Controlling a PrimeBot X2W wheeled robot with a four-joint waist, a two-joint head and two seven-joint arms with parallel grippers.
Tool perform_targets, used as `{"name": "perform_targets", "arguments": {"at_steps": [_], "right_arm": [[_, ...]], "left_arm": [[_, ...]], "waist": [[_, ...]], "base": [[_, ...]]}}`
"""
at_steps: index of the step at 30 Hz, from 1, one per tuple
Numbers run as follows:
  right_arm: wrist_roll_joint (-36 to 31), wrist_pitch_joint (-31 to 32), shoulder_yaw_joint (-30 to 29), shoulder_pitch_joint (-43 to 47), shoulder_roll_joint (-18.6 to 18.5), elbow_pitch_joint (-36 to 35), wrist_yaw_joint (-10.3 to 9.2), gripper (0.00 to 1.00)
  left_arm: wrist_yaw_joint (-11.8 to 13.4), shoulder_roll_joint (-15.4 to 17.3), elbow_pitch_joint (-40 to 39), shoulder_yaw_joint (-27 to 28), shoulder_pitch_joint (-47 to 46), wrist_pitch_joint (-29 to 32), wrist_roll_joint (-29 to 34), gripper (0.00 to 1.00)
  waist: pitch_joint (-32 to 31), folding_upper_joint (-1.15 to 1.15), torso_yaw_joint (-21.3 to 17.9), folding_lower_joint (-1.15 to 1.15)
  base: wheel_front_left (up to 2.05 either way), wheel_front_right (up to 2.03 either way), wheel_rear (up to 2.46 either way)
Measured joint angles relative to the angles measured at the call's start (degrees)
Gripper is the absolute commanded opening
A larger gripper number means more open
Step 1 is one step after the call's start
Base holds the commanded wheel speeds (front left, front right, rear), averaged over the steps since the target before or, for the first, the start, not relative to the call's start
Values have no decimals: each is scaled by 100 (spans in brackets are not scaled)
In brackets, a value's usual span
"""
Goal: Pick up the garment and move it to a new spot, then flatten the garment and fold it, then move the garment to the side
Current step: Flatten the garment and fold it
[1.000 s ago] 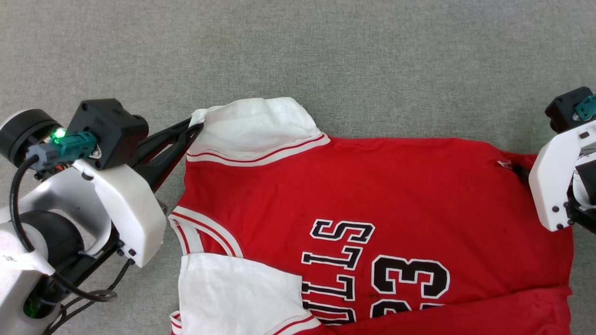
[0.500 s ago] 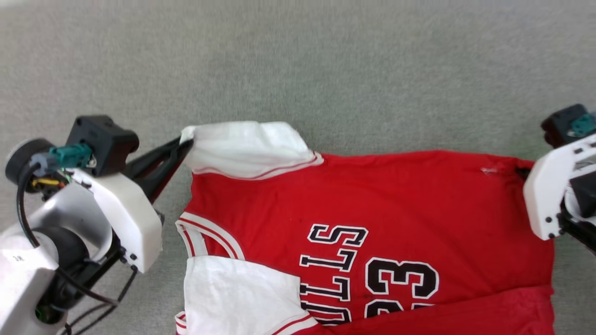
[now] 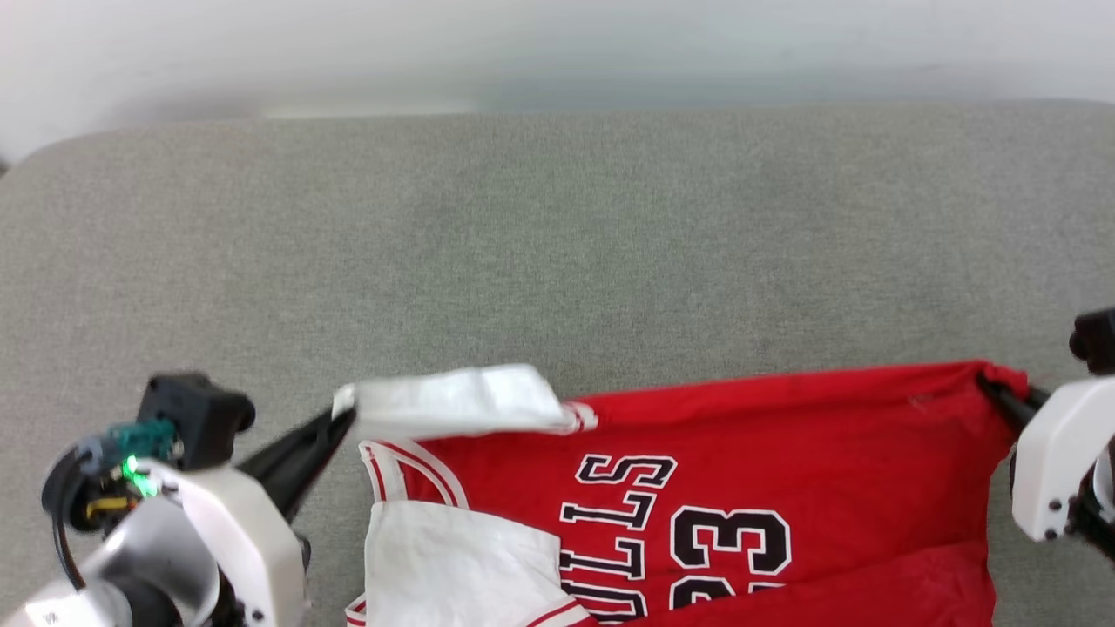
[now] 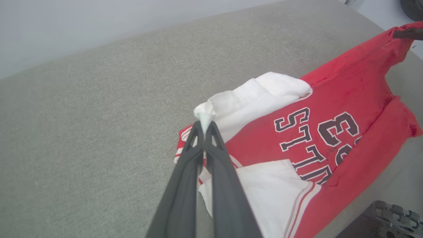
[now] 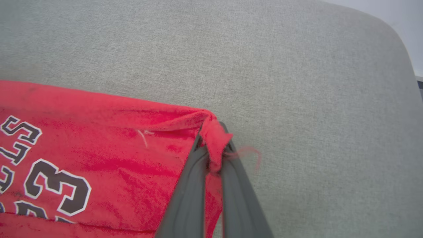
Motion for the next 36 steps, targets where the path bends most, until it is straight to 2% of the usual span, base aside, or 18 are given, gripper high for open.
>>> {"name": "perform_targets", "arguments": {"at_steps": [4,9,13,17,21,23,35,36], "right_arm": [[162,-92,-193,553,219,-282,-1,0],[399,-32,-376,1154,411,-453,-1,0],[470,10,-349,1472,411,-588,-2,0],[552,76,-89,1677,183,-621,-1,0],[553,65,308,1716,-237,-561,-1,0],[627,48,452,1719,-311,-432,-1,0],[659,-447,1285,1481,-831,98,-1,0],[660,-479,1355,1444,-866,134,-1,0]], "left_arm": [[178,66,-187,-1,540,-73,-92,0],[277,137,-352,-69,1100,-126,-171,0],[326,176,-401,-227,1446,-3,-261,0],[324,272,-250,-324,1613,125,-325,0],[107,236,105,-443,1717,187,-575,0],[26,275,308,-493,1722,210,-536,0],[-292,-86,937,-870,1494,236,-481,0],[-319,-101,987,-907,1479,236,-453,15]], "waist": [[-187,0,-17,0],[-252,0,-21,0],[-235,0,-21,0],[-201,0,-29,0],[-181,0,-47,0],[-164,0,-59,0],[7,0,-74,1],[12,0,-78,0]], "base": [[0,0,0],[0,0,0],[0,0,0],[0,0,0],[0,0,0],[0,0,0],[0,0,0],[0,0,0]]}}
